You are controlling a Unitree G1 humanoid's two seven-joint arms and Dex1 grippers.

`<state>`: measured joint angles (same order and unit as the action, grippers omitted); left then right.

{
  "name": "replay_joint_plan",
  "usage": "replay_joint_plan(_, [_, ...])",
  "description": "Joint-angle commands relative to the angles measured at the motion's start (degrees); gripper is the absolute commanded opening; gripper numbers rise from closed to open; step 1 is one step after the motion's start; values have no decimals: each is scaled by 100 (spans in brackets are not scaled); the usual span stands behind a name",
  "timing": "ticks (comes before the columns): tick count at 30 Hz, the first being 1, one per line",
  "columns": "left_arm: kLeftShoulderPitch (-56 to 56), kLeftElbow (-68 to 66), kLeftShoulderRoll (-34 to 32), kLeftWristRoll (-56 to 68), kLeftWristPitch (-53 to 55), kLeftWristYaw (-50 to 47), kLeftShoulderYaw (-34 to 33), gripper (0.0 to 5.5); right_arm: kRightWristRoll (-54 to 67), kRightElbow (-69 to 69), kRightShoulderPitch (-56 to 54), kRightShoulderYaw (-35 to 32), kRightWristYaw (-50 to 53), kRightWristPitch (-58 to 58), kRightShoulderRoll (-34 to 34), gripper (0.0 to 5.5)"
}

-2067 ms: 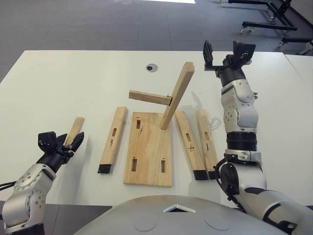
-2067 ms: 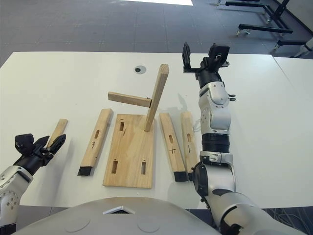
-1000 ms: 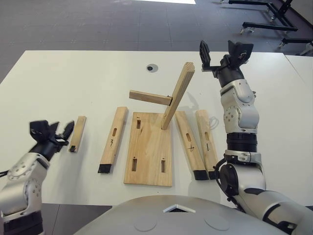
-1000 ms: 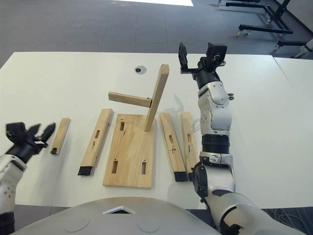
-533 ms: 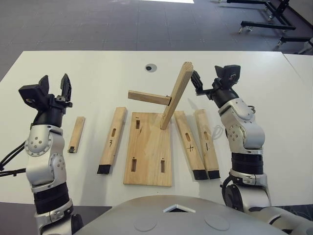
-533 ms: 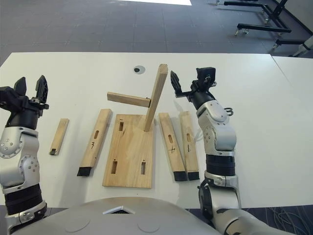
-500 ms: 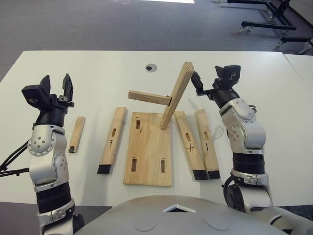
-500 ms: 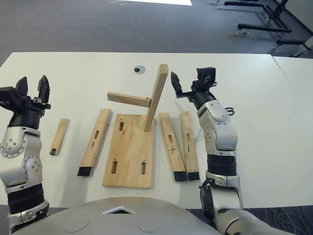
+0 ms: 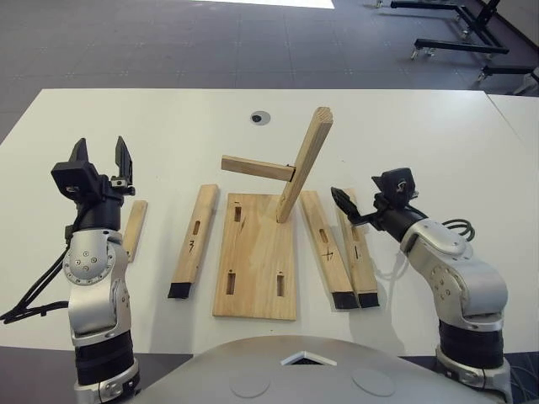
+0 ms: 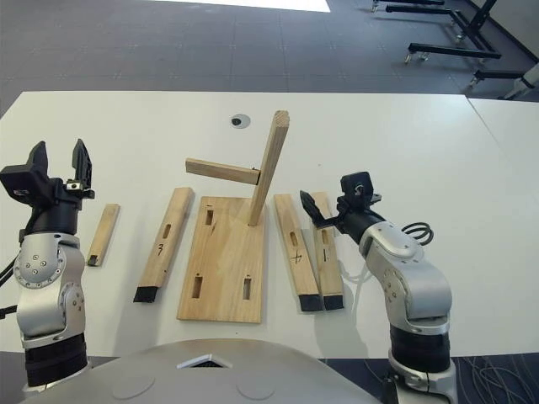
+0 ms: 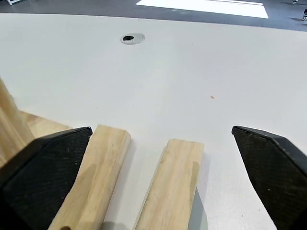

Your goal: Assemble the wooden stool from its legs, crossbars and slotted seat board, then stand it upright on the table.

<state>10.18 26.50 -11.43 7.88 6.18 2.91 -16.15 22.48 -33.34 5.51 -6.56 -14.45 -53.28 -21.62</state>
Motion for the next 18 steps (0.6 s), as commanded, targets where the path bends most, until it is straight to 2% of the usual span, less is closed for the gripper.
replay_joint_plan(1, [24,145,-81,58,257,89,-7,291,-90,-393,302,142,255,-516,-37,540])
replay_joint_plan(7, [346,547,-66,116,529,140,-86,291,-211,-1040,554,256,466,-1445,-356,540])
replay_joint_plan(17, [366,582,-6,161,548,138,-106,291,-195,-1357,280,608,489,-3082,-641,540])
replay_joint_plan(18, [387,588,4,174,539,130,-129,293,-183,-1400,245,654,479,-3235,-673,519])
